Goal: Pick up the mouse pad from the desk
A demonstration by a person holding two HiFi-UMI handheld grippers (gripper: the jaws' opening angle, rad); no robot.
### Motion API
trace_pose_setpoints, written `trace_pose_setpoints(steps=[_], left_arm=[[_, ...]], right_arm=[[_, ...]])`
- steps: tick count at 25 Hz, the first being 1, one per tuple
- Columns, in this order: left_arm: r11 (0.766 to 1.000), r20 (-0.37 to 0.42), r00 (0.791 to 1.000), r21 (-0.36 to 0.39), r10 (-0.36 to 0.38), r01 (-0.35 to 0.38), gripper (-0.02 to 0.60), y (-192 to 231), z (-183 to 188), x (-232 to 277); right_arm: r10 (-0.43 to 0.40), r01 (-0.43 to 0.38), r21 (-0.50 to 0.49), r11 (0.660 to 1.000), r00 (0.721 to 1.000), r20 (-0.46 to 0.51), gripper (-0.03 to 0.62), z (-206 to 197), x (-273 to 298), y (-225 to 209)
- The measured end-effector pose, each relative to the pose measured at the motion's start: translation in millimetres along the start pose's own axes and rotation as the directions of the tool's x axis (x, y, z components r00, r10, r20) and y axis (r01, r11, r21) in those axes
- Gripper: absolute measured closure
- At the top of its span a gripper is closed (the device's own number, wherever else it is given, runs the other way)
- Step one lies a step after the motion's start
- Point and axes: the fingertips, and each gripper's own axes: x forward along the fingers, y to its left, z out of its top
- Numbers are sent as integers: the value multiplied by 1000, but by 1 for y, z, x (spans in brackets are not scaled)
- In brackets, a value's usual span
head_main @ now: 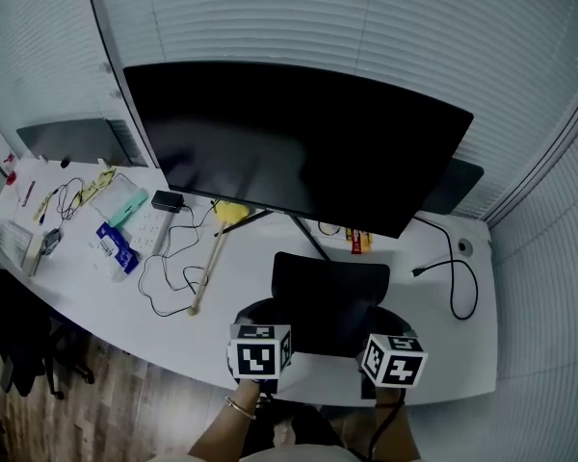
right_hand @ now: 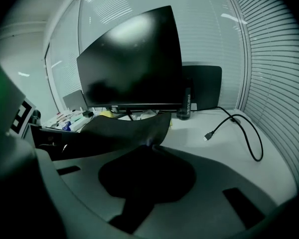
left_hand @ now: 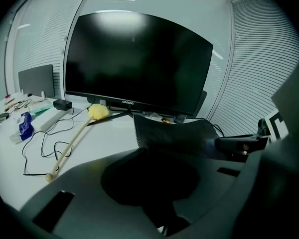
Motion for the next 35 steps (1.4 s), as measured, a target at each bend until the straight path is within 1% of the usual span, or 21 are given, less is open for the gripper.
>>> trace_pose_setpoints(steps=[5,9,14,20,24,35], left_arm=[[1000,68,998,23,-7,5,525,-4,28,-20],[999,133,991,40,-9,3,525,-2,53,-37],[998,216,976,67,-24,10,525,-2,85,-56],[994,289,956,105,-48,18,525,-10,114,-74],[993,305,951,121,-51,14,525,-11,121,-80],[992,302,952,128,-50,12,525,-10,118,-82]], right_arm=[[-3,6,-31,1000,998,69,533,31,-20,9],[4,4,-59,998,991,132,533,56,-34,19],[7,12,-89,996,978,210,533,86,-52,28],[15,14,-104,994,961,277,533,114,-70,30],[14,18,-110,994,957,290,533,119,-74,33],[10,22,-103,994,955,296,533,115,-77,35]])
